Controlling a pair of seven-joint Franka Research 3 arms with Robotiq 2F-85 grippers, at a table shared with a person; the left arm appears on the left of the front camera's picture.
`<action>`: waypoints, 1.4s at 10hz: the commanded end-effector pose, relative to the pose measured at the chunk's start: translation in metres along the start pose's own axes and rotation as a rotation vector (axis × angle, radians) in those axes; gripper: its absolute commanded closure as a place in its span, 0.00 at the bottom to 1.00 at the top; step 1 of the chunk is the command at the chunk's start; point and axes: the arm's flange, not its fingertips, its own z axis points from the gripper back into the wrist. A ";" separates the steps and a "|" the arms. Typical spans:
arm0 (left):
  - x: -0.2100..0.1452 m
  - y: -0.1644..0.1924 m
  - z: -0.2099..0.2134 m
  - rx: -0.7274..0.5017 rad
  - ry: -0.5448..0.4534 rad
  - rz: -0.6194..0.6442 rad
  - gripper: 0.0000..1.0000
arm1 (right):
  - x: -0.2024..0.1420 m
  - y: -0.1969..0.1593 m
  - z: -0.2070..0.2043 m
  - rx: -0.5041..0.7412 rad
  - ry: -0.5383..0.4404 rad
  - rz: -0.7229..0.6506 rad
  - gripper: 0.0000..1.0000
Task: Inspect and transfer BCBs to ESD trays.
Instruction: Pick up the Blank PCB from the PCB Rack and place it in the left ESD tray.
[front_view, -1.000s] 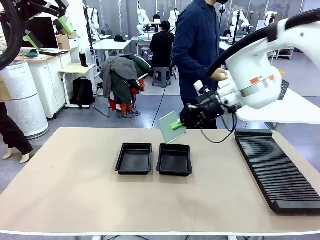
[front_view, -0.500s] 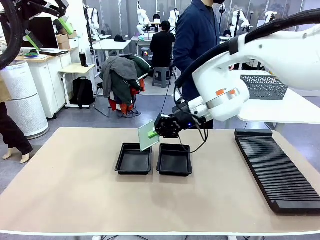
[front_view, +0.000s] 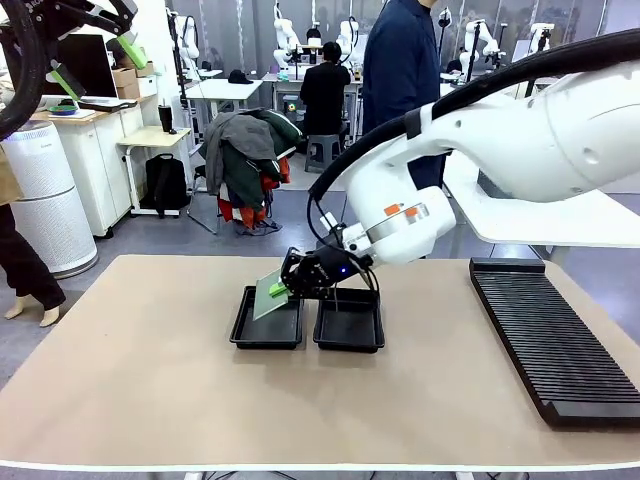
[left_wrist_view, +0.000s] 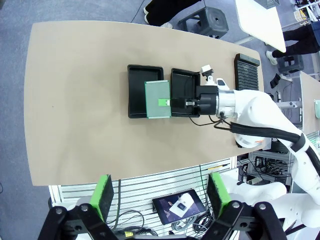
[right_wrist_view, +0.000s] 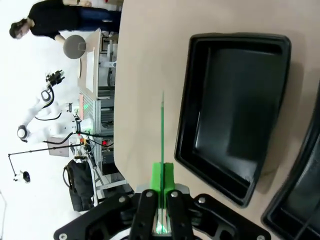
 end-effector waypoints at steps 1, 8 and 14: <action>-0.001 0.001 -0.002 0.001 0.003 -0.008 0.00 | 0.013 0.002 -0.023 -0.015 -0.037 -0.054 0.97; -0.001 0.001 -0.002 0.001 0.003 -0.008 0.00 | 0.028 -0.016 -0.060 -0.083 0.003 -0.119 0.97; -0.001 0.001 -0.002 0.001 0.003 -0.008 0.00 | 0.033 -0.015 -0.071 -0.155 0.027 -0.159 0.97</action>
